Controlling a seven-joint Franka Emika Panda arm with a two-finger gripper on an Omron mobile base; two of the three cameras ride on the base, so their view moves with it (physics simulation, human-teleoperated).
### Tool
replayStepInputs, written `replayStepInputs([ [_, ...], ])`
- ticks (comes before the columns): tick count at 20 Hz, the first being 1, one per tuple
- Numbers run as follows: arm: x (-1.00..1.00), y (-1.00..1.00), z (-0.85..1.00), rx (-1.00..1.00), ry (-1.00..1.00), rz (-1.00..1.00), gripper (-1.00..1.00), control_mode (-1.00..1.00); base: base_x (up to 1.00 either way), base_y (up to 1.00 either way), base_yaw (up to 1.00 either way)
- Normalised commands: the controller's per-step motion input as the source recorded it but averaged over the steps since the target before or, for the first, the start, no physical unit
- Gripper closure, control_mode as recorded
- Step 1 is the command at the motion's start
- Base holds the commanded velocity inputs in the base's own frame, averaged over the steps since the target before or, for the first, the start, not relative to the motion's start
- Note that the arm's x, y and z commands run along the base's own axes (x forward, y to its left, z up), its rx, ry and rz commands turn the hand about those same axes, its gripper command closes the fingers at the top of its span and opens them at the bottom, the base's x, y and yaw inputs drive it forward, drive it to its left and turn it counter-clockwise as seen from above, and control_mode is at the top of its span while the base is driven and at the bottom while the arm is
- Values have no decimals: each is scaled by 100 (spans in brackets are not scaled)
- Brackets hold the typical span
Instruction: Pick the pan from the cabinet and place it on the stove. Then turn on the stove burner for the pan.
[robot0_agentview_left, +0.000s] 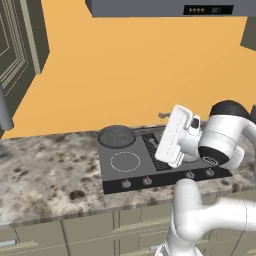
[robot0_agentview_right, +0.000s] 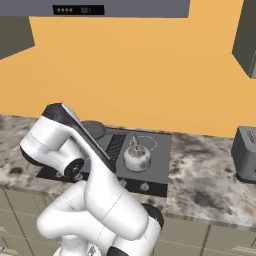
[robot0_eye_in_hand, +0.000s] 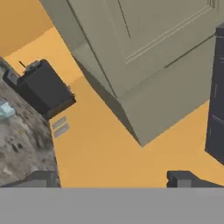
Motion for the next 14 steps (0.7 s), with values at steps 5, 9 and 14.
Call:
replayStepInputs([
  [5, -34, 0, 11, -65, -51, 0, -100, -100, 0, 0, 0],
  [9, -34, 0, 10, -63, -54, 0, -100, -100, 0, 0, 0],
  [14, -36, 0, 9, -63, -55, 0, -100, -100, 0, 0, 0],
])
